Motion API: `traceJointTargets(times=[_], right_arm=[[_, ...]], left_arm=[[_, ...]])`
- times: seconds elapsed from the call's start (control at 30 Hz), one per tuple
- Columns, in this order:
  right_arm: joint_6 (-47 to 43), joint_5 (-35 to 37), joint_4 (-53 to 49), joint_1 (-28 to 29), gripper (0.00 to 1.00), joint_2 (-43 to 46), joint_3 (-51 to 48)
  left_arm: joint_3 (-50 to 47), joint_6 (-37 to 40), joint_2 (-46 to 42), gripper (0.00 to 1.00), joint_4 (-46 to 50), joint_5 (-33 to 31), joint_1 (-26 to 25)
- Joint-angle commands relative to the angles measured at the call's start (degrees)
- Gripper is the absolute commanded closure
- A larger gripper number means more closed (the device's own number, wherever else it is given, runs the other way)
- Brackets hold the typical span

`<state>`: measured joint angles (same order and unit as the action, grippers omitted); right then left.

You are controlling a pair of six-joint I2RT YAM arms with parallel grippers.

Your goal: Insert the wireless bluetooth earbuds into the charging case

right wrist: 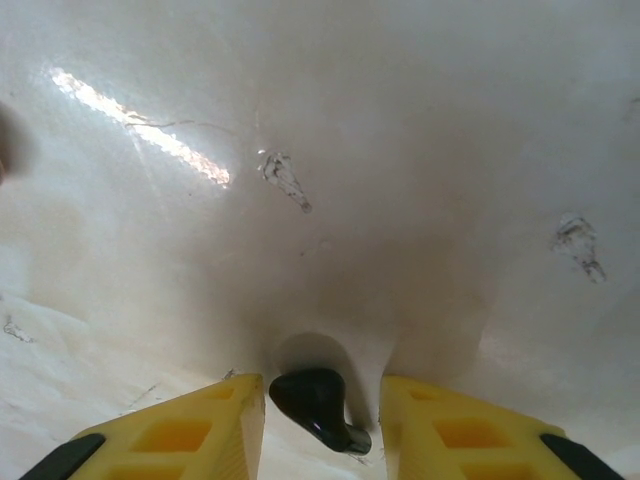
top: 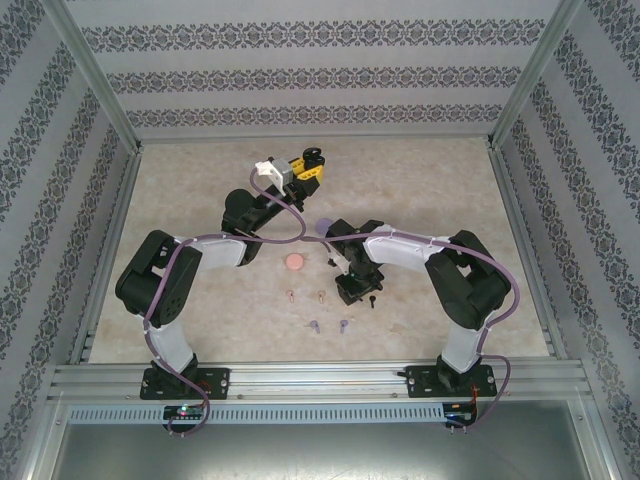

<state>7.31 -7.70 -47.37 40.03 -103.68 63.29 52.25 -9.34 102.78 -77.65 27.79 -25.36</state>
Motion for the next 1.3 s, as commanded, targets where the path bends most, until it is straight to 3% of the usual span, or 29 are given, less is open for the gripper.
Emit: traceJointTargets(times=[0.0,0.43,0.73,0.97,1.27], right_arm=[[0.2,0.4,2.1,1.0,0.65,-1.8,1.4],[0.7,0.1,2.4,1.3,0.74,-2.2,1.9],[2.7,-0.2,3.0,0.3,0.77,3.3,1.6],[4.7,-1.2,3.6,-3.4,0.79,11.4,1.6],[4.6,-1.1,2.7,-12.1,0.79,21.6,5.0]], left_arm=[[-0.3,-0.8,-1.4,1.00,-3.8,0.4,0.7],[0.3,-1.7,-0.9,1.00,-3.8,1.1,0.7],[0.9,-2.3,-0.3,1.00,-3.8,1.5,0.7],[1.8,-2.4,0.2,1.00,-3.7,1.9,0.8],[3.5,-1.7,1.0,1.00,-3.8,4.4,0.7]])
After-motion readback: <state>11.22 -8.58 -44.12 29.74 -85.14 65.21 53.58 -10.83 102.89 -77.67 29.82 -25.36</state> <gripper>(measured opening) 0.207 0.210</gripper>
